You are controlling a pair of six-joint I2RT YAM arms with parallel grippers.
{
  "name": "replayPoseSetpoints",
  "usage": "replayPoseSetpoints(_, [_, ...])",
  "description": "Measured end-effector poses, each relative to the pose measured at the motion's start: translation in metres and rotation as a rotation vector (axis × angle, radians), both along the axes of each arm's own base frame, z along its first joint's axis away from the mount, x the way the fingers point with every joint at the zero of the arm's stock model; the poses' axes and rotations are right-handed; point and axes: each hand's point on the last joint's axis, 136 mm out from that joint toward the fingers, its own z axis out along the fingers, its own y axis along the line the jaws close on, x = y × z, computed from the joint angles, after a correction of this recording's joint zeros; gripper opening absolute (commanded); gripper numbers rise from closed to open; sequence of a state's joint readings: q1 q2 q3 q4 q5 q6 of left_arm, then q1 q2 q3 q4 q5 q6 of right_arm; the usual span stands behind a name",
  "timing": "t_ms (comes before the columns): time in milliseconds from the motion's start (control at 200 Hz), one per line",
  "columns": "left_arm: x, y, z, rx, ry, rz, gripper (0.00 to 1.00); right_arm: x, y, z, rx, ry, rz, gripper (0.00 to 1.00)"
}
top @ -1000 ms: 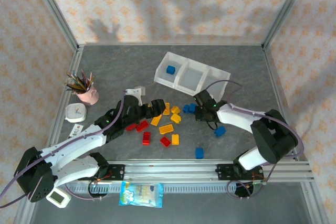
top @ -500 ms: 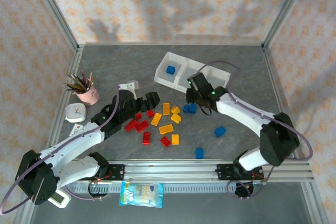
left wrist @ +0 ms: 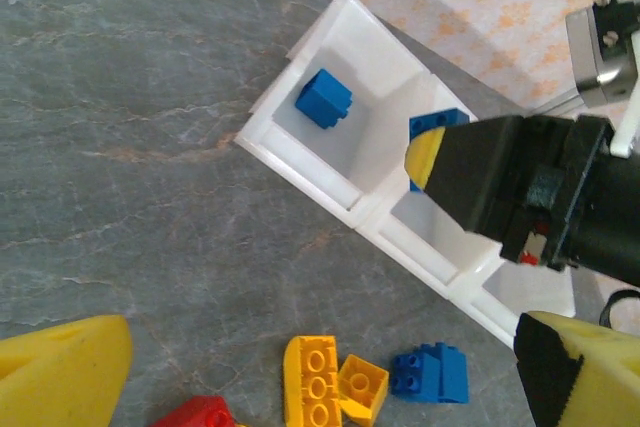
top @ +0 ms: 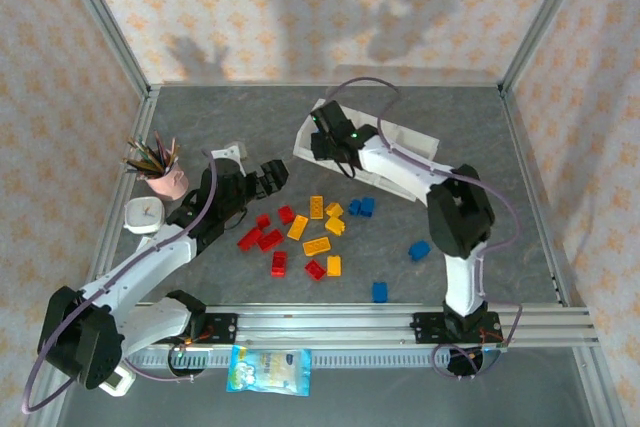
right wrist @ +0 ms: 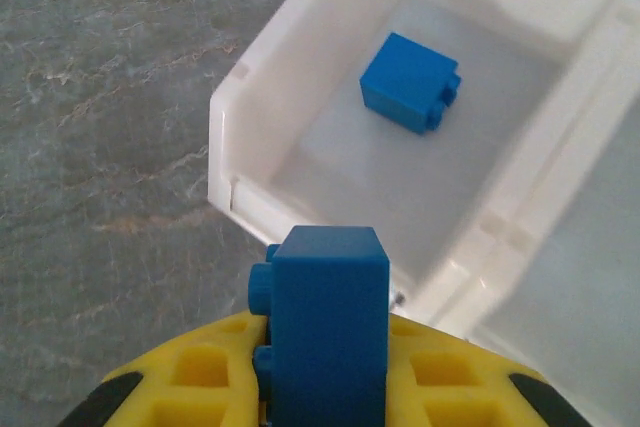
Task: Sort the legos into containers by color
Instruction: Place the lego in the container.
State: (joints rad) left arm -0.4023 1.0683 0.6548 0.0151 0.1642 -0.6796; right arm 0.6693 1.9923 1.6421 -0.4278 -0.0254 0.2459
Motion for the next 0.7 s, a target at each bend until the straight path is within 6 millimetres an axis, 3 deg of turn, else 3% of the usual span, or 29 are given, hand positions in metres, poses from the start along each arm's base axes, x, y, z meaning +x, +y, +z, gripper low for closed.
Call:
replayPoseSetpoints(150, [0.005, 0.008, -0.004, -0.002, 0.012, 0.021, 0.99, 0.034, 0.017, -0.013, -0.012, -0.01, 0.006, 0.11])
replayPoseSetpoints(350, [0.007, 0.01, -0.002, -0.008, 0.004, 0.027, 0.99, 0.06, 0.016, -0.04, -0.046, 0.012, -0.01, 0.19])
replayPoseSetpoints(491, [0.009, 0.013, -0.001, -0.01, 0.001, 0.034, 0.99, 0.067, 0.014, -0.043, -0.057, 0.014, -0.009, 0.33])
replayPoseSetpoints(701, [0.009, 0.013, -0.002, -0.009, 0.003, 0.033, 0.99, 0.067, 0.015, -0.04, -0.063, 0.006, 0.007, 0.42])
